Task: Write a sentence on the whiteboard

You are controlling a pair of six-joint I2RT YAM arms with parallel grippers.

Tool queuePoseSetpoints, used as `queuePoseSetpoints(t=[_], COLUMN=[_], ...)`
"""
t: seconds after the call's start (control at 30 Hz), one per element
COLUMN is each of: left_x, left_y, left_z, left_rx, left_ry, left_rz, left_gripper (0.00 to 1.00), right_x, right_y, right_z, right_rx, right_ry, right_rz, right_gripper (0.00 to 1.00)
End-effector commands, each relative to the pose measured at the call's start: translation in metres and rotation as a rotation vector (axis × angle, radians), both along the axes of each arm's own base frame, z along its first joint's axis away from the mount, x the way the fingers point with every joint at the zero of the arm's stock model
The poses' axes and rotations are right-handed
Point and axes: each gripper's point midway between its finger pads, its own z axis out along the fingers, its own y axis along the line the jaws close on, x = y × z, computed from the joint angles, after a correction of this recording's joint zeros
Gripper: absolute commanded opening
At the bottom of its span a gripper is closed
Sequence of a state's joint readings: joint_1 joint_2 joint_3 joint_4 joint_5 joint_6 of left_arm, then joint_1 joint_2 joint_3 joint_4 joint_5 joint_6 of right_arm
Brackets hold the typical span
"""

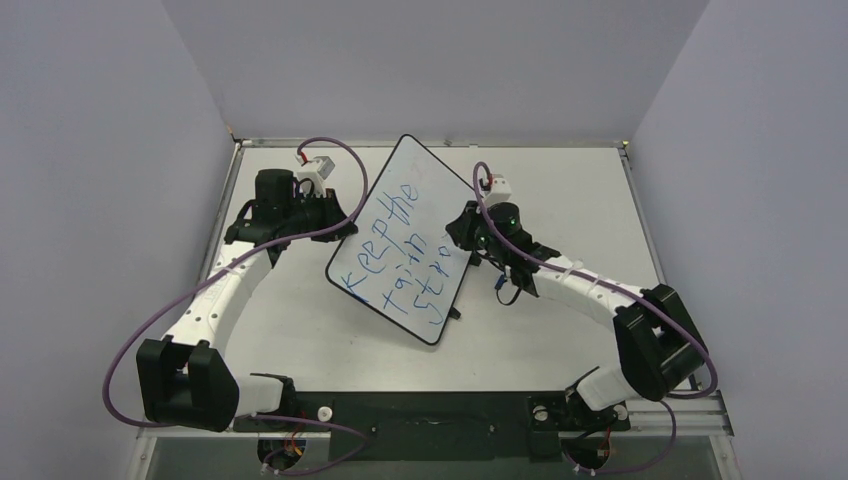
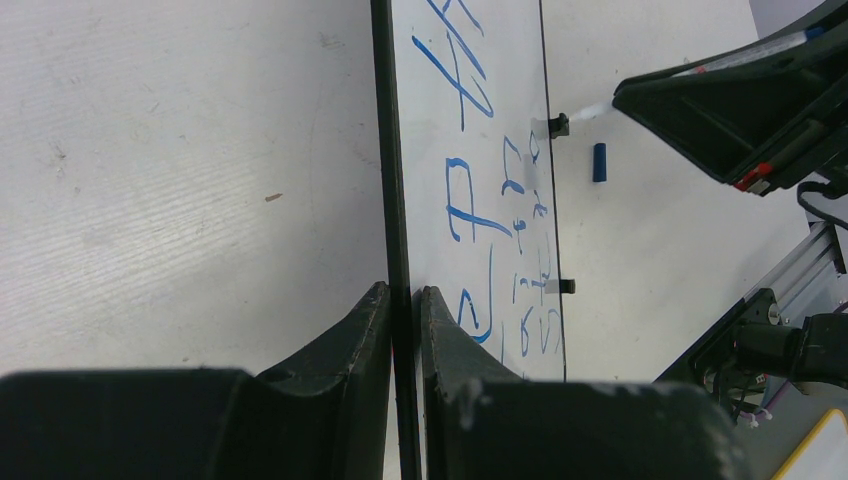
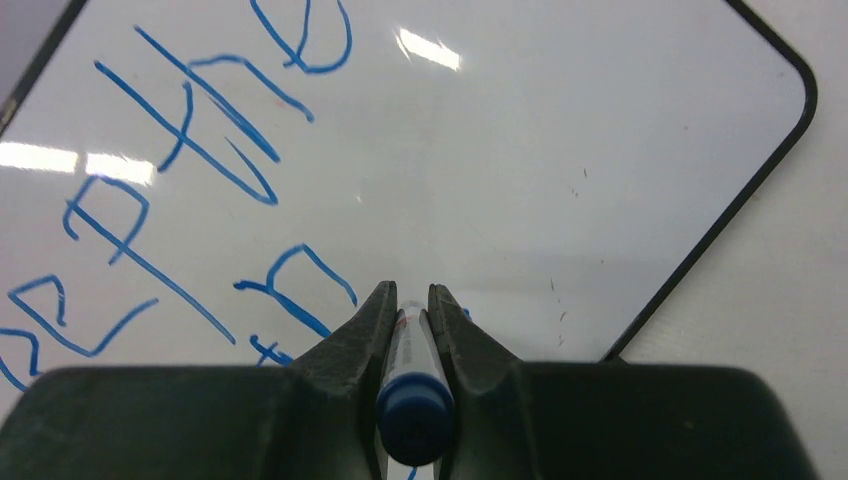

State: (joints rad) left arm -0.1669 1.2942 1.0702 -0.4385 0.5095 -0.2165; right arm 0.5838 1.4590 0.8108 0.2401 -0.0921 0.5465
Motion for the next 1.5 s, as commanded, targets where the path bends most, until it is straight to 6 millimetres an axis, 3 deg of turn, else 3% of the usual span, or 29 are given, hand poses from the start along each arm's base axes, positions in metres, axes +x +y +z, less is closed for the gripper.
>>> queuePoseSetpoints(t=[0.0, 0.43, 0.7, 0.9, 1.47], left_x=[-0.010, -0.011, -0.011, -0.012, -0.012], left_y=[-0.010, -0.010, -0.010, -0.010, -0.011], left_z=[0.007, 0.008, 0.008, 0.009, 0.009], left_rx=[-0.003, -0.005, -0.005, -0.006, -0.011], left_ry=[-0.042, -0.045, -0.045, -0.050, -0.051], left_rz=[-0.068, -0.069, -0.070, -0.070, -0.074], left_gripper=[0.00, 0.00, 0.00, 0.00, 0.00], right_x=[0.028, 0.036, 0.018, 0.007, 0.029], right_y=[-0.004, -0.001, -0.018, -0.024, -0.002], right_z=[0.021, -0.011, -0.048, -0.062, -0.020], right_rx=[0.008, 0.007, -0.050, -0.066, 0.022], right_ry=[-0.055, -0.001, 0.063, 0.091, 0.028], right_rz=[-0.058, -0.061, -0.064, -0.060, -0.038], right_gripper=[0.00, 0.00, 0.00, 0.00, 0.00])
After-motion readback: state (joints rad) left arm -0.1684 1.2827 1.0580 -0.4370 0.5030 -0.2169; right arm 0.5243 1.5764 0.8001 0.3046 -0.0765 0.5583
